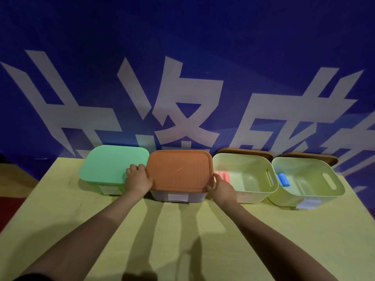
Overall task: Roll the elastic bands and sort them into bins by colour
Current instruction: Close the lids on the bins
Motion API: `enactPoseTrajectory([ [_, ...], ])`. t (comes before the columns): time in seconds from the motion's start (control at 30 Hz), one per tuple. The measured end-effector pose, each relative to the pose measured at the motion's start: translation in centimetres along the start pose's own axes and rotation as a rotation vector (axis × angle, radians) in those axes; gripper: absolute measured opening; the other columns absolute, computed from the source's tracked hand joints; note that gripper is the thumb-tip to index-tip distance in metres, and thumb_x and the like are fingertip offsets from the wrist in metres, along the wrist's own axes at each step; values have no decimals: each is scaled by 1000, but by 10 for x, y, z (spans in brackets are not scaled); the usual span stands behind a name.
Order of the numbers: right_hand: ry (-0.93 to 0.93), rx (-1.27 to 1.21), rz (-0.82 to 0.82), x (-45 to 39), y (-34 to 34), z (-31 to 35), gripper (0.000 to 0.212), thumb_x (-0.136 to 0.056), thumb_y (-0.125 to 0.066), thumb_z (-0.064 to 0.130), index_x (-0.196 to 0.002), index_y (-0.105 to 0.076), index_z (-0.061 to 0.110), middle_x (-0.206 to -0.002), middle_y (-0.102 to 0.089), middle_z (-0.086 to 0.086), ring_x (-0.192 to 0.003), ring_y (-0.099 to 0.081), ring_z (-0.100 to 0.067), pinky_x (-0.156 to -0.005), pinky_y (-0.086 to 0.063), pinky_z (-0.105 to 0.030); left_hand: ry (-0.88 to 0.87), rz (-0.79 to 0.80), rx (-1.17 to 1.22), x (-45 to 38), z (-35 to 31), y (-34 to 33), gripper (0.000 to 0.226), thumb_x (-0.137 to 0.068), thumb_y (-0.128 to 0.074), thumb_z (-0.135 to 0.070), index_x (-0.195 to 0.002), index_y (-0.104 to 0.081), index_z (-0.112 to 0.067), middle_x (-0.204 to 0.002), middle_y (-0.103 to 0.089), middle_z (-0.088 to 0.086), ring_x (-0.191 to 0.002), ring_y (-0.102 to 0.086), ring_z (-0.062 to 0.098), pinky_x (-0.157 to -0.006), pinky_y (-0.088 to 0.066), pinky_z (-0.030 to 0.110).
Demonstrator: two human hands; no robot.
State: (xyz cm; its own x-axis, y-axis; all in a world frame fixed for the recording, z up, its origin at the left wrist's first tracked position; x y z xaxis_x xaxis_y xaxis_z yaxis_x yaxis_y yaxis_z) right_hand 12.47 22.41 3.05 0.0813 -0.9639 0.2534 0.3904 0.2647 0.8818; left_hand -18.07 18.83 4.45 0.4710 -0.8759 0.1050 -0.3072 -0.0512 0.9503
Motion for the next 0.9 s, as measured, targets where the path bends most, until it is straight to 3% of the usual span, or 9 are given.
enactPoseTrajectory([
  [0.1, 18, 95, -121, -5, 23, 9, 45, -98, -42, 45, -136, -40, 20, -118, -60, -3, -101, -61, -22, -73, -49, -30, -102, -28, -3, -8, -18, 2, 51, -90, -54, -31, -136, -40, -13, -138, -37, 12, -130, -32, 28, -100, -39, 39],
  [0.2, 169, 115, -246, -22, 38, 28, 47, -98, -41, 42, -141, -36, 22, -124, -53, -5, -108, -53, -21, -81, -49, -30, -196, -6, -31, -17, -39, -3, 54, -94, -48, -33, -143, -33, -15, -143, -33, 13, -133, -29, 28, -103, -36, 40],
  [0.33, 347, 210, -165, -51, 22, 52, 54, -98, -43, 35, -147, -26, 21, -149, -36, -3, -131, -41, -22, -104, -42, -35, -280, 16, -53, -25, -61, -15, 51, -96, -44, -37, -142, -35, -15, -148, -31, 13, -136, -27, 29, -108, -32, 41],
  [0.43, 368, 298, -82, -69, 5, 62, 58, -101, -34, 37, -152, -14, 16, -160, -14, -4, -147, -14, -23, -118, -24, -39, -334, 22, -118, -25, -71, -31, 57, -98, -36, -44, -148, -27, -18, -156, -21, 11, -146, -13, 29, -118, -13, 42],
  [0.53, 346, 363, -45, -79, -9, 60, 63, -102, -22, 44, -153, -6, 11, -162, -5, -7, -149, -2, -22, -121, -11, -39, -348, 13, -111, -23, -74, -44, 59, -99, -32, -45, -151, -24, -18, -159, -17, 12, -148, -8, 28, -120, -3, 40],
  [0.73, 328, 356, -80, -83, -24, 53, 74, -91, 3, 52, -153, -5, 12, -162, -3, -6, -149, 1, -21, -121, -5, -41, -352, -26, -145, -25, -73, -50, 69, -90, -16, -51, -148, -34, -16, -155, -28, 14, -146, -18, 30, -119, -7, 41],
  [0.9, 350, 347, -71, -88, -25, 58, 74, -94, -15, 51, -153, -8, 6, -161, -5, -12, -149, -1, -26, -121, -4, -37, -349, -34, -188, -30, -73, -55, 75, -87, -15, -55, -146, -36, -14, -152, -32, 18, -144, -22, 34, -119, -11, 47],
])
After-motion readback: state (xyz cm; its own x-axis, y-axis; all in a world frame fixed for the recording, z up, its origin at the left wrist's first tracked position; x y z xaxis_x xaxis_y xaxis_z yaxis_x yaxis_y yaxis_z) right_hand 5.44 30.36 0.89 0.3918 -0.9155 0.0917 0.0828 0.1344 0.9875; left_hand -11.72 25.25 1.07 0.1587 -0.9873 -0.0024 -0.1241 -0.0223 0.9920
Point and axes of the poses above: each hand's wrist, its own x-axis away from the middle knuckle, its own y-axis out of the back of the hand, z = x × y, the point moved 10 cm from there along -x, towards the middle knuckle
